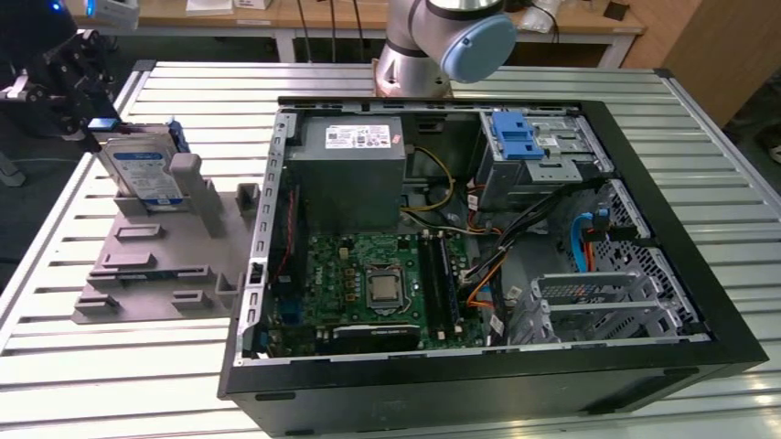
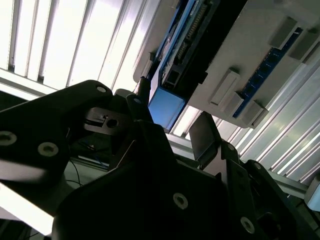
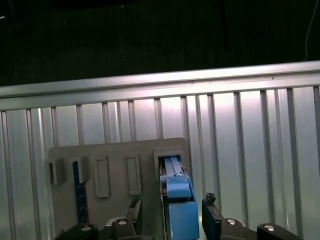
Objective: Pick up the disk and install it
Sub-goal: 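Pick up the disk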
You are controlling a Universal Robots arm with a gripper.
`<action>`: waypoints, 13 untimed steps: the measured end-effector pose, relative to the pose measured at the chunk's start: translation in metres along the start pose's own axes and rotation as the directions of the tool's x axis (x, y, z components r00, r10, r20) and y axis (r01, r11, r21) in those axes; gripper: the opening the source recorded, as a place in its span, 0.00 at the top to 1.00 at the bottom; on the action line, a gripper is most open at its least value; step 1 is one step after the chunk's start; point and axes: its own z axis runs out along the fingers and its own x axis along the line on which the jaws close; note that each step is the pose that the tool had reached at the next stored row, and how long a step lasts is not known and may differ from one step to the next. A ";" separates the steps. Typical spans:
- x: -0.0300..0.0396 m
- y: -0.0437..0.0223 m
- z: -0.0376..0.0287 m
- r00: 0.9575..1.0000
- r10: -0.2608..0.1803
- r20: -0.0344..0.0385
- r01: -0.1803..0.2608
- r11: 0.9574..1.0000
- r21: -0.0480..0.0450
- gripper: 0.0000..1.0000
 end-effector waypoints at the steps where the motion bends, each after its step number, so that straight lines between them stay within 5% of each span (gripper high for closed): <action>1: -0.0003 0.0000 0.0005 1.000 0.000 0.000 0.000 1.000 0.000 0.42; 13: -0.0026 0.0004 0.0125 1.000 0.000 0.000 0.000 1.000 0.000 0.42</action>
